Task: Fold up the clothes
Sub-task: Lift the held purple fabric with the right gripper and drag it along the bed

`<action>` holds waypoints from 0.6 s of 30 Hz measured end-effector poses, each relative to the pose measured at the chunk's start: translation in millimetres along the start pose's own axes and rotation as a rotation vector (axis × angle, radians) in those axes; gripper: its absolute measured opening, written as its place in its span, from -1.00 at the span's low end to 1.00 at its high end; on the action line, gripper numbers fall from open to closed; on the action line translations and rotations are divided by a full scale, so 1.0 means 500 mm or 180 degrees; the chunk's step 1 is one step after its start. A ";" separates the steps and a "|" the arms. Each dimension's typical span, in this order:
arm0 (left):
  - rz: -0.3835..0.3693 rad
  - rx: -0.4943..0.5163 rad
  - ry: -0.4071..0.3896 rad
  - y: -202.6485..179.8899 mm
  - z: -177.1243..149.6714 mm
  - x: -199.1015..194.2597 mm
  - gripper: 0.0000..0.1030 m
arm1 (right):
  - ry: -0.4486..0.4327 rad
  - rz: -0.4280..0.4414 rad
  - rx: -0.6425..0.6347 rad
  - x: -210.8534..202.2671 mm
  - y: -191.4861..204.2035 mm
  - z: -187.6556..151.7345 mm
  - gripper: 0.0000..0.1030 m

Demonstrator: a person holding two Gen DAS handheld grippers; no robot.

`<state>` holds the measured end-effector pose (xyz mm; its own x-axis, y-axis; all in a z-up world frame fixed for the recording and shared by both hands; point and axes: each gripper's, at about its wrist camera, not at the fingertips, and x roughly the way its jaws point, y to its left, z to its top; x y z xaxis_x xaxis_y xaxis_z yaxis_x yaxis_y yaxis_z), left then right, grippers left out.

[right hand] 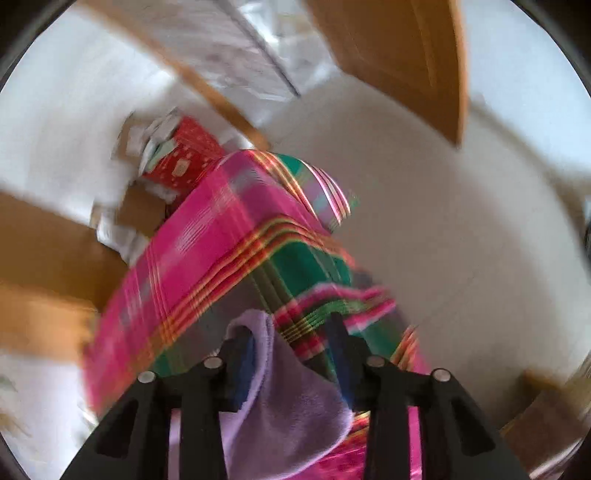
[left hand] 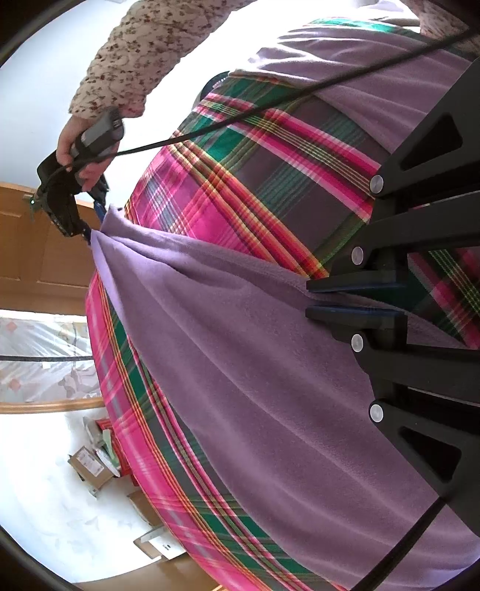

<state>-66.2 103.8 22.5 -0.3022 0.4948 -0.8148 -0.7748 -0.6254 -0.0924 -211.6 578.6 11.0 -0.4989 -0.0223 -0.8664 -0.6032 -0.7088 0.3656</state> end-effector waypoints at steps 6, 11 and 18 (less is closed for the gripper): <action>-0.0007 -0.0015 0.0001 0.001 0.001 0.000 -0.86 | -0.0055 -0.0220 -0.0225 -0.014 0.023 -0.012 -0.28; -0.0090 -0.0062 -0.0003 0.009 0.002 -0.001 -0.86 | 0.0359 -0.0098 -0.0284 -0.043 -0.003 0.006 -0.30; -0.0080 -0.0109 -0.0032 0.007 0.003 -0.002 -0.86 | 0.0068 -0.0043 -0.1054 -0.135 0.016 -0.048 -0.28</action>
<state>-69.3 101.9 23.8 -0.2885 0.5167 -0.8061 -0.7629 -0.6328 -0.1325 -167.7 557.2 64.4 -0.4770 -0.0236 -0.8786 -0.3729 -0.8998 0.2266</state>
